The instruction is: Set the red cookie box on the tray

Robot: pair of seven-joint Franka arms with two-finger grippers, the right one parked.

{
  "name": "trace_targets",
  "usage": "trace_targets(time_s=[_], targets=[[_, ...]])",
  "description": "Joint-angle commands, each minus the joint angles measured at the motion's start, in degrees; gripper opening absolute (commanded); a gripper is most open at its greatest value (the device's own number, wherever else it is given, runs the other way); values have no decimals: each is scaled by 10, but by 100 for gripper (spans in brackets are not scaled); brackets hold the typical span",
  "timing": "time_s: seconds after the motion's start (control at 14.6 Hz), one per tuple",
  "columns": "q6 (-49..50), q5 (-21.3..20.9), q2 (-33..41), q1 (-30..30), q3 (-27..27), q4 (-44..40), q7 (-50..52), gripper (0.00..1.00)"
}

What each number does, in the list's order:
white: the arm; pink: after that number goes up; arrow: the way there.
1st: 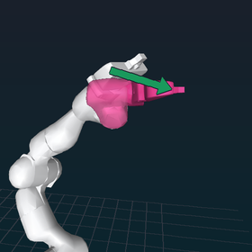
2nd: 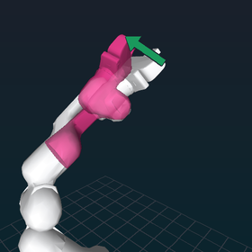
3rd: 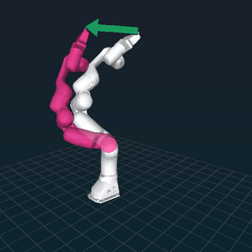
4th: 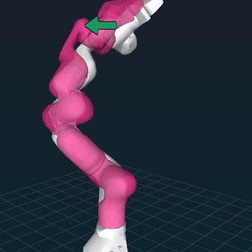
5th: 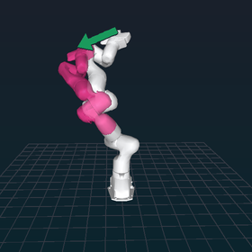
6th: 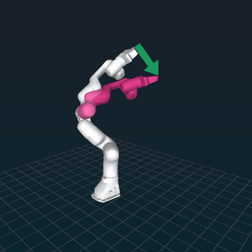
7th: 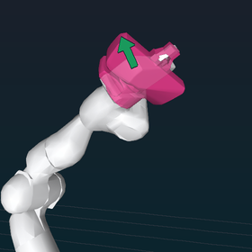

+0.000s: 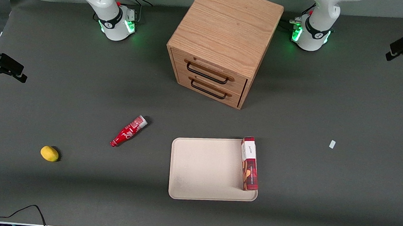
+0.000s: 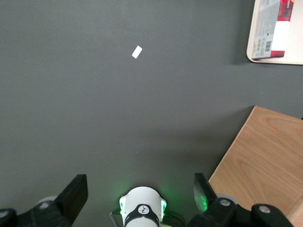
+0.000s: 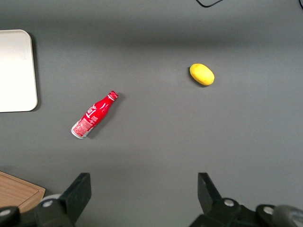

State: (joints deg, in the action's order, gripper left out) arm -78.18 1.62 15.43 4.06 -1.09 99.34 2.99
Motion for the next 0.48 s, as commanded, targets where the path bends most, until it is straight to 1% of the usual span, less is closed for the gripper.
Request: trace_targets(time_s=[0.0,0.14,0.21,0.27,0.41], targets=[[-7,-1,6,-20,-1,15,3,100],[10,-6,-16,-52,12,-13,-4,100],[26,-13,-34,-75,38,-40,-6,100],[44,-13,-50,-86,49,-65,-7,100],[65,-13,-57,-85,49,-79,-5,100]])
